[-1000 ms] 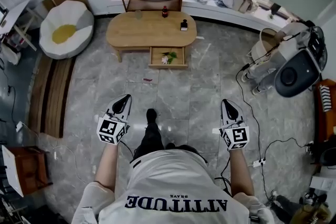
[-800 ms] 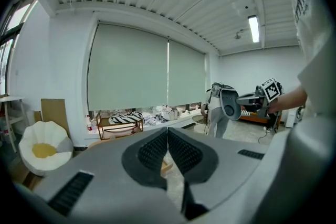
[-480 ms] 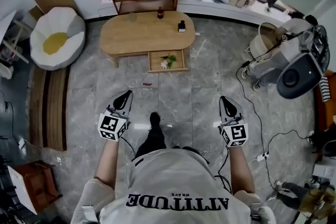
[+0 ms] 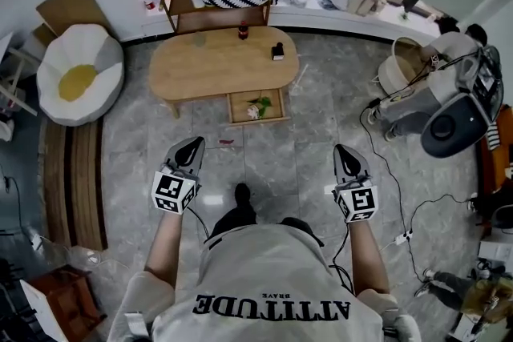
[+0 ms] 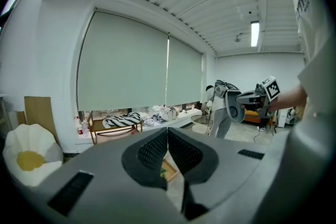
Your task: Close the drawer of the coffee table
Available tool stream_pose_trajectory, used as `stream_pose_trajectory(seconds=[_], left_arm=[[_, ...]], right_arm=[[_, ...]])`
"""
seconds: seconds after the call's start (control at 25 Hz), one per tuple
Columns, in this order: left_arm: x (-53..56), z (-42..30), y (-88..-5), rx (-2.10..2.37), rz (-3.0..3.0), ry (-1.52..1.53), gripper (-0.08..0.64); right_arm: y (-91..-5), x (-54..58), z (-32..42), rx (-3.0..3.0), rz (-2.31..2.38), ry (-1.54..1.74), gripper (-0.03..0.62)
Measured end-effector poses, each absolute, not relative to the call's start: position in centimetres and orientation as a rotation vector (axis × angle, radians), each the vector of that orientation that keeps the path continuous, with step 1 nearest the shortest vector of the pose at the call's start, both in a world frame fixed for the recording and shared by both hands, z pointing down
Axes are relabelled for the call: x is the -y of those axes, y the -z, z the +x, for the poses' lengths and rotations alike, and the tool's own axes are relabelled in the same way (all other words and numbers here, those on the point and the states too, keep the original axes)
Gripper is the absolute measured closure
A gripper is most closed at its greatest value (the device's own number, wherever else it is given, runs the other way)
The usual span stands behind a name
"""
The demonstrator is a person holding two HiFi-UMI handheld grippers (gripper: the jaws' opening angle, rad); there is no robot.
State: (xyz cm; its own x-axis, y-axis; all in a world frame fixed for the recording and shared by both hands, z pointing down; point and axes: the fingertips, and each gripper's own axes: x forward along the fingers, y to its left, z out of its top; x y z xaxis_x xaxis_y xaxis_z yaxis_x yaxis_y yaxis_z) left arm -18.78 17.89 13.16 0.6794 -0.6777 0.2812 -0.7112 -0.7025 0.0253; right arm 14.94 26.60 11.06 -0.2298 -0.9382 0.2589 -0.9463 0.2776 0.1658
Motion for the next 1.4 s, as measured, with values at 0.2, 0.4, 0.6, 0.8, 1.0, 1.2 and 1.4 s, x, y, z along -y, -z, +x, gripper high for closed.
stream_pose_trajectory(seconds=[0.2, 0.4, 0.6, 0.8, 1.0, 1.2, 1.4], left_arm=[[-14.4, -19.5, -13.9, 1.096, 2.765, -0.393, 0.538], [-12.2, -19.9, -14.7, 1.062, 2.763, -0.416, 0.538], [-10.9, -20.2, -15.3, 1.045, 2.755, -0.439, 0.538], [-10.1, -19.8, -15.7, 1.046, 2.749, -0.454, 0.538], [-9.0, -19.3, -16.2, 1.094, 2.730, -0.457, 0.538], [-7.3, -18.4, -16.9, 1.172, 2.693, -0.461, 0.538], [-6.0, -16.4, -17.7, 1.229, 2.643, -0.463, 0.538]], right_arm=[[-11.5, -23.9, 13.5, 2.221, 1.730, -0.051, 0.572], [-12.4, -22.2, 12.5, 2.203, 1.718, -0.079, 0.572], [-12.9, -21.0, 12.1, 2.194, 1.719, -0.101, 0.572], [-13.3, -19.7, 12.3, 2.205, 1.711, -0.107, 0.572], [-13.8, -17.7, 13.2, 2.225, 1.692, -0.116, 0.572], [-15.3, -14.8, 14.6, 2.241, 1.654, -0.136, 0.572], [-16.4, -11.7, 16.2, 2.277, 1.576, -0.162, 0.572]])
